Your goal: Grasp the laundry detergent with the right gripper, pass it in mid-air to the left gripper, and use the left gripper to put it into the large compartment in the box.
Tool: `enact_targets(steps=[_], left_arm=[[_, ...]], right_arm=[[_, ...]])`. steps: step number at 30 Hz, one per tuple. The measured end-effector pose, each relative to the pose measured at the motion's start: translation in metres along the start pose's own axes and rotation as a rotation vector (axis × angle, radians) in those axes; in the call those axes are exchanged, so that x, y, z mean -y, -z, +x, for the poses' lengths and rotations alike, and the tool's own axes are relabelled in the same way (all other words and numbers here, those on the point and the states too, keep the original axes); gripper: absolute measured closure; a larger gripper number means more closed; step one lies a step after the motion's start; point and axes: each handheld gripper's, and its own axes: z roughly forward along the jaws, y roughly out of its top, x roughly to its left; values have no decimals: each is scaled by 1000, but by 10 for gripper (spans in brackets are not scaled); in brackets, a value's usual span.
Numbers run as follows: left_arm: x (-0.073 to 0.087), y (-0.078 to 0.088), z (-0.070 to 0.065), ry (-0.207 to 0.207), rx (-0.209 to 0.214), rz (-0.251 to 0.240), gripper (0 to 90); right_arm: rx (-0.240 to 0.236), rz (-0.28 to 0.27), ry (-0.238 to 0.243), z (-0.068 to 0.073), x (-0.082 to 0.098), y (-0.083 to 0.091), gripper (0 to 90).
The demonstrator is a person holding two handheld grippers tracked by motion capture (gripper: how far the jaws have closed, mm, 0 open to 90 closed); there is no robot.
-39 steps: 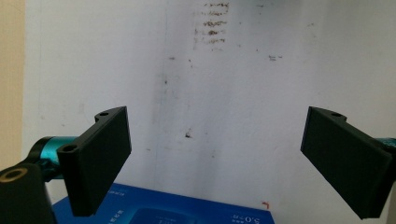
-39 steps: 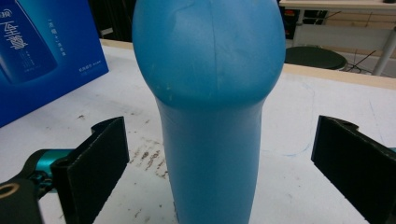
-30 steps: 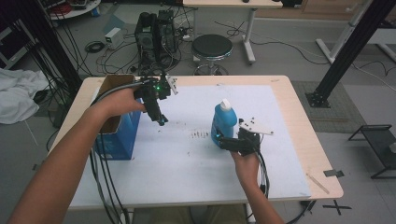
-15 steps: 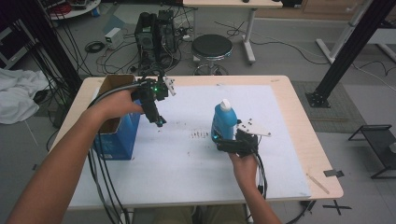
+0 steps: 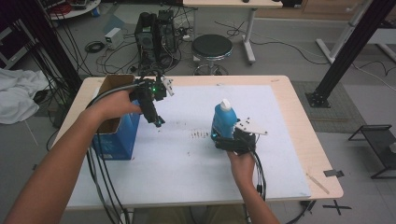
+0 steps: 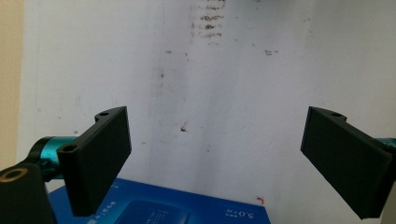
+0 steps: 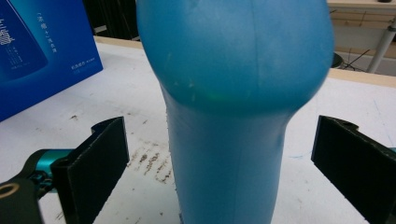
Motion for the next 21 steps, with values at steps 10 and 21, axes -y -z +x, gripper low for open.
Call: enact_targets(steps=[10, 21], left_arm=[[4, 1, 0, 2, -2, 8, 85], [5, -1, 0, 21, -2, -4, 85]], right_arm=[[1, -3, -2, 0, 2, -7, 31], [8, -20, -20, -2, 3, -12, 39]])
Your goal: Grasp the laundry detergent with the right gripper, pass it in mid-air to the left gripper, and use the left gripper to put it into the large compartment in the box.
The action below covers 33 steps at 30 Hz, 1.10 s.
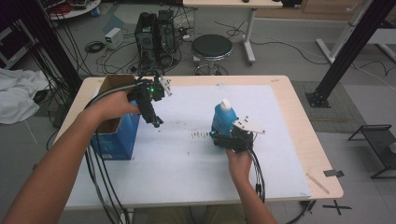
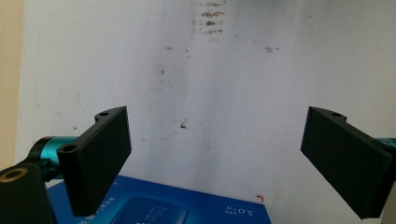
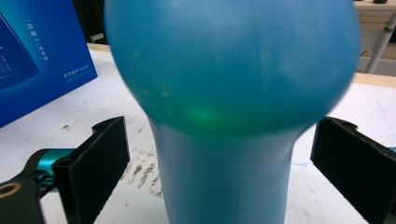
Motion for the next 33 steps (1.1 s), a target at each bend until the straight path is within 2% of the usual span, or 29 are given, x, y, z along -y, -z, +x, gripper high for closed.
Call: enact_targets(steps=[4, 6, 11, 12, 18, 21, 32, 33], left_arm=[[0, 0, 0, 4, 0, -7, 85], [0, 1, 1, -7, 1, 3, 85], [1, 0, 0, 5, 0, -5, 85], [1, 0, 1, -1, -1, -1, 85], [1, 0, 1, 1, -2, -3, 85], [2, -1, 0, 6, -2, -3, 85], [1, -1, 0, 3, 3, 1, 85], [1, -1, 1, 0, 2, 1, 85]], right_arm=[[-5, -4, 3, 0, 1, -2, 69], [-19, -11, 4, -1, 1, -2, 149], [-19, -17, 0, -1, 1, -3, 149], [-20, -17, 12, -1, 1, -3, 150], [-15, -17, -5, -1, 1, -2, 167], [-28, -19, 8, -1, 1, -3, 237], [-30, -23, -4, -1, 1, -3, 256], [-36, -23, 8, -2, 1, -3, 262]])
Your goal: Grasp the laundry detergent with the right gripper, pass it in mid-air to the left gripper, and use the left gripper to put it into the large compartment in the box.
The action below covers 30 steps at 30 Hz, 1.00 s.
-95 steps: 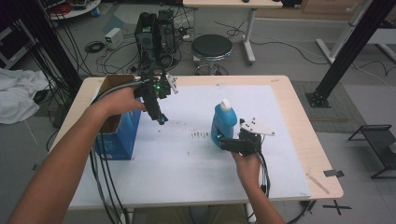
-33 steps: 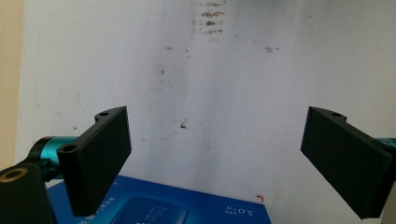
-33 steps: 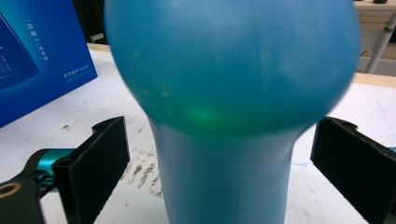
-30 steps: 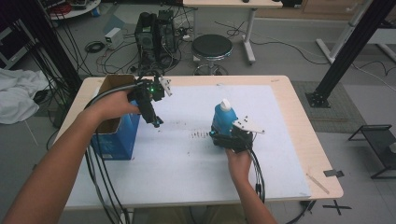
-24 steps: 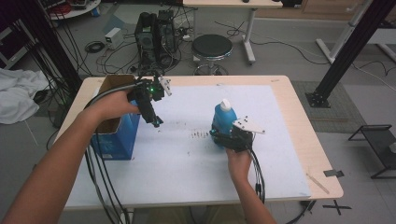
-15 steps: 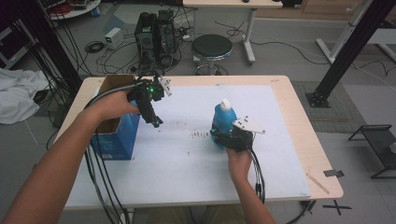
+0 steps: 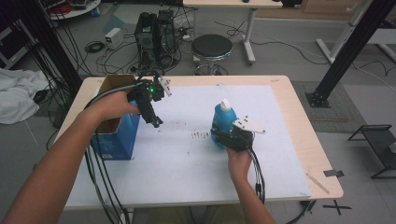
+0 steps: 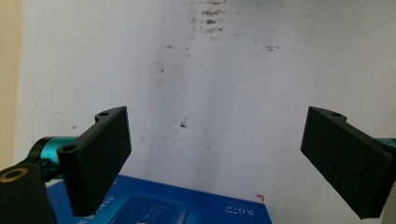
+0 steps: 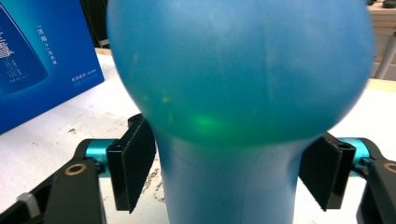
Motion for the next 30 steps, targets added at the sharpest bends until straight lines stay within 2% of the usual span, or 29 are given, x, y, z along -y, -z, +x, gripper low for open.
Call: enact_targets(steps=[6, 30], left_arm=[[-1, -1, 0, 1, 2, -1, 85], [0, -3, 1, 1, 5, -1, 85]], right_arm=[[-3, 4, 0, 0, 1, 0, 321], [9, -11, 12, 2, 0, -1, 412]])
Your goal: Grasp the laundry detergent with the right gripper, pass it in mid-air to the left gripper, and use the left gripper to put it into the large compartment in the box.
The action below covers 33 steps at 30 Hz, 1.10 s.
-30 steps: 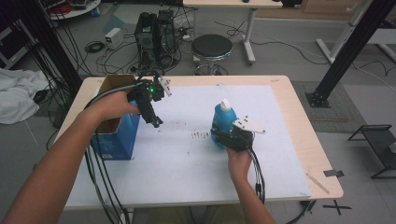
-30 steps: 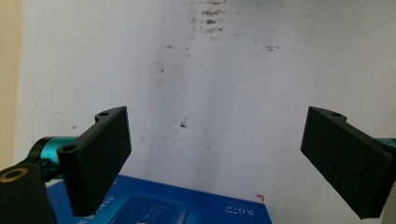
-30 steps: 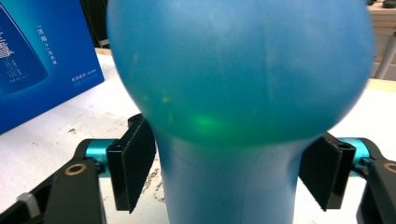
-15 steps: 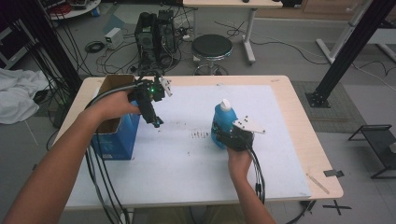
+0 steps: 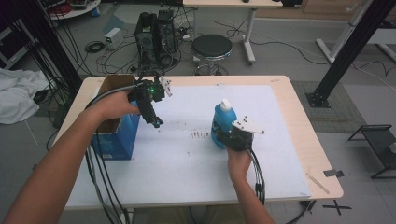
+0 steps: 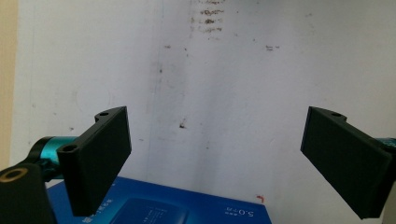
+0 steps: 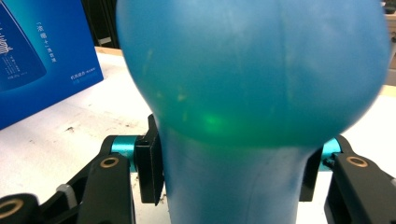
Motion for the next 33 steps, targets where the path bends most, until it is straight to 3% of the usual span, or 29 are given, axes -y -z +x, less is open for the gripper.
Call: enact_targets(steps=[10, 11, 14, 19, 22, 25, 26, 29, 33], left_arm=[[1, -1, 0, 5, -4, -5, 85], [1, 0, 0, 1, -1, -3, 85], [0, 0, 0, 3, -1, 0, 85], [-1, 2, 1, -17, 2, 11, 85], [-3, 2, -2, -3, -4, 2, 85], [-4, 3, -4, -3, -4, -1, 85], [-5, 5, -3, -23, 1, 20, 85], [-7, 4, -7, -5, -6, 4, 85], [-10, 6, -8, -20, -3, 9, 85]], right_arm=[[-8, 6, 13, -1, -1, 2, 428], [-15, 0, -14, 1, -1, 2, 429], [-31, 0, -13, -1, -2, 4, 431], [-89, 25, 19, -2, -12, 10, 432], [-115, 29, 39, -4, -19, 14, 432], [-156, 36, 50, -9, -24, 18, 432], [-166, 43, 49, -10, -26, 20, 432], [-225, 39, 57, -19, -31, 27, 432], [-279, 50, 77, -26, -38, 34, 432]])
